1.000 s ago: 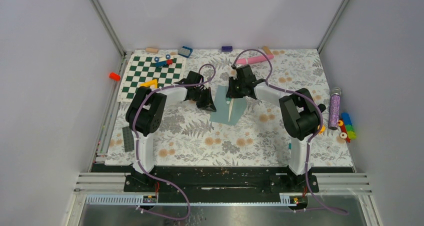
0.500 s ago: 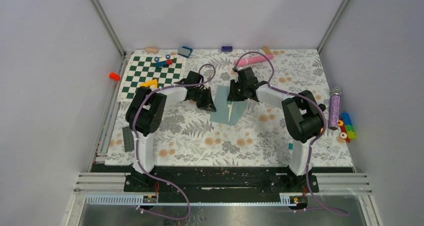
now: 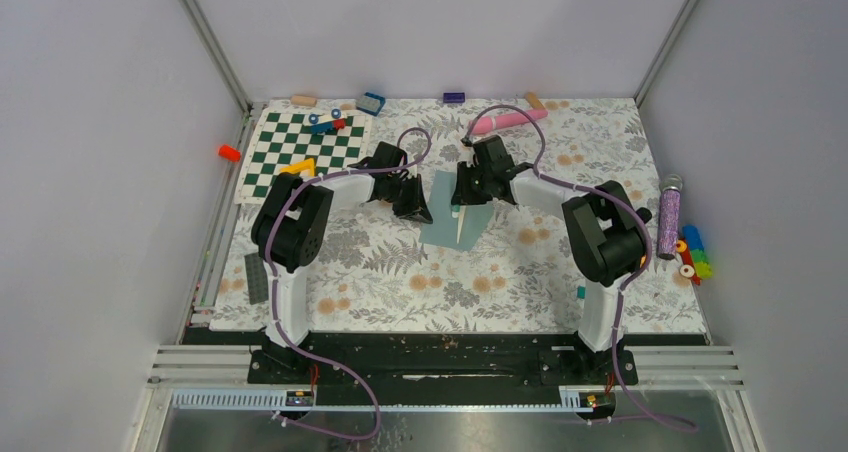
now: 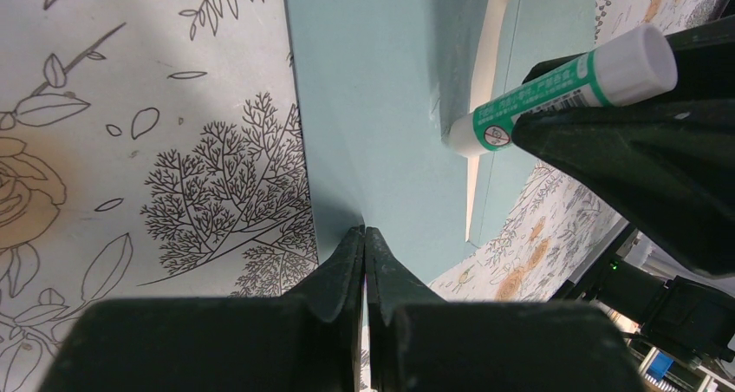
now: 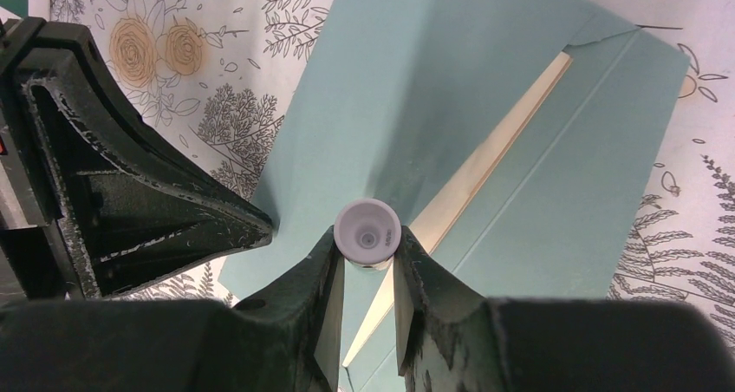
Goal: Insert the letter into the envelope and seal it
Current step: Paint the envelope at the center of the board.
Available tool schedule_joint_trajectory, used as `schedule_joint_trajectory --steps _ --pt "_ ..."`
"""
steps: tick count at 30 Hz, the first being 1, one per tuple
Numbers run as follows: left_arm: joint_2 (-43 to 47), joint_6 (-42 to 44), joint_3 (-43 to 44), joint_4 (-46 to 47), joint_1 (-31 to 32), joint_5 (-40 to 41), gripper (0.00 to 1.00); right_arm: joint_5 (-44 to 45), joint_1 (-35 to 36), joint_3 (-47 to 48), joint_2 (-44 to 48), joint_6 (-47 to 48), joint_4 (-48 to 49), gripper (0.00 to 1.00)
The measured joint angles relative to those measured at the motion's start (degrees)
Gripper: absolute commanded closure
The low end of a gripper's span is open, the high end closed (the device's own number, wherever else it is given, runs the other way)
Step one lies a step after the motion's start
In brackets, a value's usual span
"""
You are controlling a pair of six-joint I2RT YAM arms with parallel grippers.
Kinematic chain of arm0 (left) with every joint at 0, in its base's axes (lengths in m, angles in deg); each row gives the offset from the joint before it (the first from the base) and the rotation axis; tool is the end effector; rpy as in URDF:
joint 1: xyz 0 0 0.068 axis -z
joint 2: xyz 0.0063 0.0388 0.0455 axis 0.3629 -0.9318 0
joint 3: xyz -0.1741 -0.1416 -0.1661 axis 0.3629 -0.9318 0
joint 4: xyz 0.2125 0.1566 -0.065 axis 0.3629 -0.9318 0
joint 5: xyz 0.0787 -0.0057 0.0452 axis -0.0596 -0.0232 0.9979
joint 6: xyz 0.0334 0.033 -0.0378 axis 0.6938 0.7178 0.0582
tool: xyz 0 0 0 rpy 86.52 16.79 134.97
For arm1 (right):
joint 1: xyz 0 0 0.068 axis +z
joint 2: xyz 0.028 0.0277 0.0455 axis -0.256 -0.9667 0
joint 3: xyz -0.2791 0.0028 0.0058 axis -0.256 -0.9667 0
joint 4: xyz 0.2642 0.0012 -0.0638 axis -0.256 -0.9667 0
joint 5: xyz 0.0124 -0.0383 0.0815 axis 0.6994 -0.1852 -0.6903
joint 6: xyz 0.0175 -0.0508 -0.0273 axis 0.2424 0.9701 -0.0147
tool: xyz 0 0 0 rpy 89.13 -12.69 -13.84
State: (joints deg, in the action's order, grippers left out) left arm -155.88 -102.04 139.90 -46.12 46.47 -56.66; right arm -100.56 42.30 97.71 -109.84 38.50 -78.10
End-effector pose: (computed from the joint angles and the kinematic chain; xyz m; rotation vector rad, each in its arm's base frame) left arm 0.3816 -0.2056 0.1245 0.1690 2.7110 -1.0352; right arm 0.3844 0.2102 0.1684 -0.3059 2.3845 0.6216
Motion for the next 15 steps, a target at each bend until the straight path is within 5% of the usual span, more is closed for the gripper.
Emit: schedule_joint_trajectory --steps 15 --pt "0.0 0.0 0.0 0.0 0.0 0.0 1.00 -1.5 0.4 -1.5 1.2 0.0 -1.0 1.00"
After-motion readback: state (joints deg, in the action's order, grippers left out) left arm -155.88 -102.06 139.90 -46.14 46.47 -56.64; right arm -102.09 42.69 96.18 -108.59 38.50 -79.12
